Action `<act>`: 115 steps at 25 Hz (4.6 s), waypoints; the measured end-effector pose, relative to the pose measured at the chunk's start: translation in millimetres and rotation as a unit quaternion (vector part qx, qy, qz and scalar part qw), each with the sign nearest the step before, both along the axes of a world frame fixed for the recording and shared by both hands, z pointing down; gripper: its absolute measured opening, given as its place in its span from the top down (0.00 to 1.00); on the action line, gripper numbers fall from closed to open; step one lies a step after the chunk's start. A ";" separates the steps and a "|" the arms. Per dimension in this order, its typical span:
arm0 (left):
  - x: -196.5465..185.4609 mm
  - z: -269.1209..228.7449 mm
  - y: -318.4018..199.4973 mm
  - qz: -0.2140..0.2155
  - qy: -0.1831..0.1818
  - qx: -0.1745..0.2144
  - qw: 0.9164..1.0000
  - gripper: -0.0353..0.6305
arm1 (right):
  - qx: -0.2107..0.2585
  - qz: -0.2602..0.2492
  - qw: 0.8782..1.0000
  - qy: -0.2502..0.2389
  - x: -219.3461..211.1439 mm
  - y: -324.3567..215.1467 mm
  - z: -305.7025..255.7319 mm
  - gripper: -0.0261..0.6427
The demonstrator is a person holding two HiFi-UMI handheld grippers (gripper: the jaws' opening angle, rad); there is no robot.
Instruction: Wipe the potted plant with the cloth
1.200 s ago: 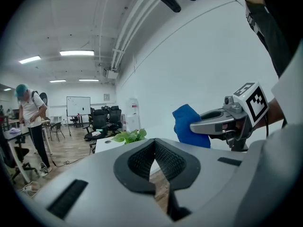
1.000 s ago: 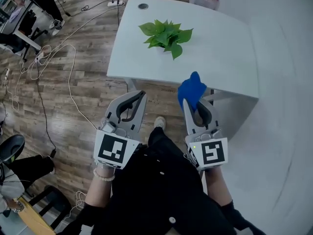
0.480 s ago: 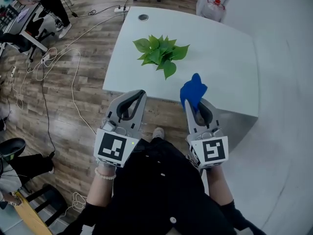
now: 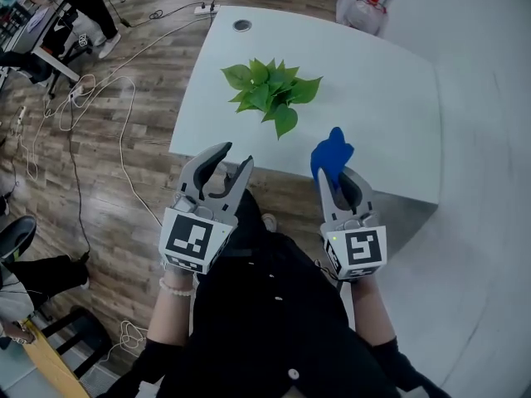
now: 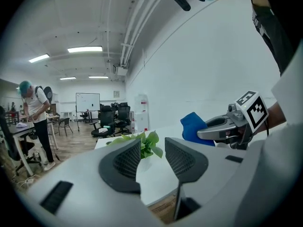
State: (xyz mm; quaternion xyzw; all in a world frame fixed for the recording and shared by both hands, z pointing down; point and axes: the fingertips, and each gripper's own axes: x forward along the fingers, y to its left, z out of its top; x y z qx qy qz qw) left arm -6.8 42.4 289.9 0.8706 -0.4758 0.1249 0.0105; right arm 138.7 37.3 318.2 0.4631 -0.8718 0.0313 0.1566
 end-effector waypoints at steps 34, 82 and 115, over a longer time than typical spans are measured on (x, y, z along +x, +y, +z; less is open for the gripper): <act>11.4 174.9 -154.2 0.105 -0.025 -0.139 0.985 0.35 | -0.124 0.051 0.990 0.042 -2.6 -116.6 114.1 0.83; 20.0 193.6 -167.6 0.139 -0.035 -0.135 0.980 0.38 | -0.164 -0.078 0.979 -0.092 -58.6 -238.1 136.9 0.83; 19.6 195.3 -167.5 0.131 -0.040 -0.141 0.980 0.39 | -0.146 -0.199 0.967 0.060 -92.6 -117.9 161.3 0.84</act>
